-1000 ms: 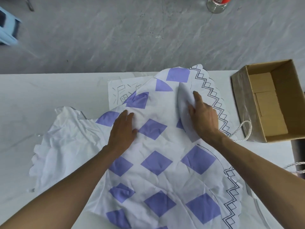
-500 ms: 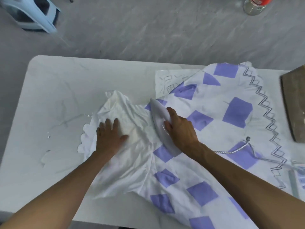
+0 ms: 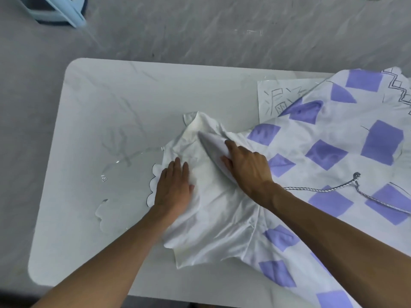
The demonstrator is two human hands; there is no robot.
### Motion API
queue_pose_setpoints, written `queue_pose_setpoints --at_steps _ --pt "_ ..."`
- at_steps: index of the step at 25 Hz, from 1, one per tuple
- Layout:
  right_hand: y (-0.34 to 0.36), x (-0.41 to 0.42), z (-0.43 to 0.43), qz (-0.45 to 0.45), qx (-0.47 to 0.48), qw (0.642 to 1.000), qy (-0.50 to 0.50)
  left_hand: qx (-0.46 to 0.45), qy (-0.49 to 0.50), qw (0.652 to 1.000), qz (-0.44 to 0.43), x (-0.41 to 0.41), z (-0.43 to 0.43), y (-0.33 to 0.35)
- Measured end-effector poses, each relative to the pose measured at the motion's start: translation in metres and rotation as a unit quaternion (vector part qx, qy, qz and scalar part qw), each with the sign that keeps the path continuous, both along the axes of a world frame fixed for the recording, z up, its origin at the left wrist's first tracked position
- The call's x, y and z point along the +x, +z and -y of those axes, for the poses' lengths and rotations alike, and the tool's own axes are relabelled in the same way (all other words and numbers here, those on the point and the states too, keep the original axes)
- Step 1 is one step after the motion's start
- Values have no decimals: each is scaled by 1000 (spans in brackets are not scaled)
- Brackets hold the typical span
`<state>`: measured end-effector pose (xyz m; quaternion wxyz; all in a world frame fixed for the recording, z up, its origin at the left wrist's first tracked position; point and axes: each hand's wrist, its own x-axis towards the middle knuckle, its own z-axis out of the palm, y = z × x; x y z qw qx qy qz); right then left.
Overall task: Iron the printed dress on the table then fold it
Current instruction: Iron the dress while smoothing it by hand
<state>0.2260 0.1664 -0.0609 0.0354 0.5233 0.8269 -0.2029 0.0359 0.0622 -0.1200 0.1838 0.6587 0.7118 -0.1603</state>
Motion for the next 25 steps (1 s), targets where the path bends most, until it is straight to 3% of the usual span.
queue_pose_setpoints --at_steps 6,10,14,17,22,25 --pt "4 -3 -8 7 9 997 -79 35 -11 997 -66 -7 -17 31" --pt "17 -20 -4 -31 12 998 -58 115 2 993 4 -25 -54 19" --pt "21 4 -2 -17 36 991 -127 -6 -87 996 -11 -43 -90 -1" --pt "12 32 -9 27 21 981 -192 -42 -57 997 -34 -49 -91 -3" --pt "2 47 -18 41 6 967 -250 -51 5 998 -28 -49 -75 1" --pt "8 47 -19 17 11 969 -246 24 43 998 43 -50 -68 7"
